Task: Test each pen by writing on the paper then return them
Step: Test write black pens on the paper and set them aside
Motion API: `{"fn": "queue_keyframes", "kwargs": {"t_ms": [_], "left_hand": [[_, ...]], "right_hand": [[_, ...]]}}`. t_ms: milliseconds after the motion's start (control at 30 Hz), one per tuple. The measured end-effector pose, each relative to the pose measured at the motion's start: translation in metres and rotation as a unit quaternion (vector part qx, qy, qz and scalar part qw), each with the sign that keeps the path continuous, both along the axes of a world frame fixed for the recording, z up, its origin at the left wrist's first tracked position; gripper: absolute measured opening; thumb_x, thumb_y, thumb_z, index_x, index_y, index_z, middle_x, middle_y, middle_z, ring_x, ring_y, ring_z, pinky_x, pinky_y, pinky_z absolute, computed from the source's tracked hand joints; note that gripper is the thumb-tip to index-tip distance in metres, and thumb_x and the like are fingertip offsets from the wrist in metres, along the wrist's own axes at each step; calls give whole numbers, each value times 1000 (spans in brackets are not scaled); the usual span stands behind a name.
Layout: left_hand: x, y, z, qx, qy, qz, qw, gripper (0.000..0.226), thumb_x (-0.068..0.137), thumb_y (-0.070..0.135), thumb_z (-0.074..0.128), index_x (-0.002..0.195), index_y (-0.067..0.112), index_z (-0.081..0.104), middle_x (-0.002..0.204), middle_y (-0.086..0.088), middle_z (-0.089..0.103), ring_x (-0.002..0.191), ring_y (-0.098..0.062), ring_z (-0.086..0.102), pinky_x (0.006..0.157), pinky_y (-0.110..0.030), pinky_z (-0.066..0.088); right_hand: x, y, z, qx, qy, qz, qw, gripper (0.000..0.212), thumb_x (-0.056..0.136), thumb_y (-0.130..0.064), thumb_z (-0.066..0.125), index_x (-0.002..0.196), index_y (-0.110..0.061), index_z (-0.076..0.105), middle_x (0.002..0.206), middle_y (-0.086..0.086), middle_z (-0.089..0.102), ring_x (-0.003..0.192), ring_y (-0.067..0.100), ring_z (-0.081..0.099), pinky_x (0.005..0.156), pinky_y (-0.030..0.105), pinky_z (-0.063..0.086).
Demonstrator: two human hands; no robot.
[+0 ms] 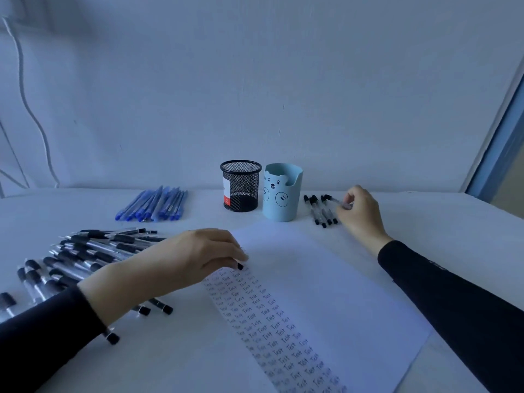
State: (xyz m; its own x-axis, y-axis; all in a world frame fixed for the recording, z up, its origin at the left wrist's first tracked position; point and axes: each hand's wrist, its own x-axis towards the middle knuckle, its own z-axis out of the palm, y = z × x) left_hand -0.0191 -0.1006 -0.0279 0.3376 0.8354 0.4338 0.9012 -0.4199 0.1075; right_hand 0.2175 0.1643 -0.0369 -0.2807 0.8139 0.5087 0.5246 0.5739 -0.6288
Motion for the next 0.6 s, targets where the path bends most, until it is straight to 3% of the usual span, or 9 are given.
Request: {"fn": "queue_keyframes", "kwargs": {"t_ms": [167, 333, 400, 433, 467, 600], "left_hand": [[-17, -1, 3, 16, -16, 26, 999, 39, 97, 47, 44, 108, 22, 72, 105, 11, 67, 90, -1, 64, 80, -20, 52], [-29, -2, 1, 11, -30, 51, 998, 42, 96, 51, 42, 110, 26, 72, 104, 15, 66, 89, 2, 63, 79, -19, 52], [-29, -2, -1, 8, -32, 51, 998, 44, 96, 54, 41, 110, 26, 72, 103, 15, 67, 89, 3, 62, 79, -16, 51], [-29, -2, -1, 8, -32, 51, 998, 45, 96, 55, 40, 109, 26, 72, 102, 15, 67, 89, 3, 62, 79, -16, 51], [-29, -2, -1, 7, -30, 50, 998, 46, 96, 55, 40, 109, 26, 72, 102, 15, 67, 89, 3, 62, 78, -16, 51], [-30, -1, -2, 3, -29, 53, 998, 42, 96, 53, 42, 110, 26, 72, 102, 16, 66, 90, 3, 62, 79, -17, 51]], "right_hand": [[0, -2, -2, -27, -103, -45, 993, 14, 94, -29, 54, 100, -18, 61, 97, -7, 64, 90, 20, 60, 89, 39, 46], [-10, -6, -4, -68, -108, 53, 990, 36, 95, -39, 50, 97, -6, 64, 84, -3, 59, 80, 20, 57, 69, 31, 41], [-17, -5, -7, -61, -181, 77, 979, 44, 98, -40, 44, 121, -6, 60, 123, 2, 58, 113, 26, 56, 89, 34, 44], [-19, -4, -8, -64, -218, 81, 971, 50, 99, -41, 38, 137, -11, 51, 147, 1, 45, 131, 25, 47, 103, 35, 40], [-20, -4, -7, -72, -241, 84, 964, 54, 100, -41, 32, 147, -15, 41, 158, 1, 31, 140, 25, 38, 111, 36, 34], [-14, -6, 1, -84, -278, 98, 952, 55, 104, -36, 24, 154, -13, 29, 165, 2, 10, 149, 21, 19, 118, 32, 20]]}}
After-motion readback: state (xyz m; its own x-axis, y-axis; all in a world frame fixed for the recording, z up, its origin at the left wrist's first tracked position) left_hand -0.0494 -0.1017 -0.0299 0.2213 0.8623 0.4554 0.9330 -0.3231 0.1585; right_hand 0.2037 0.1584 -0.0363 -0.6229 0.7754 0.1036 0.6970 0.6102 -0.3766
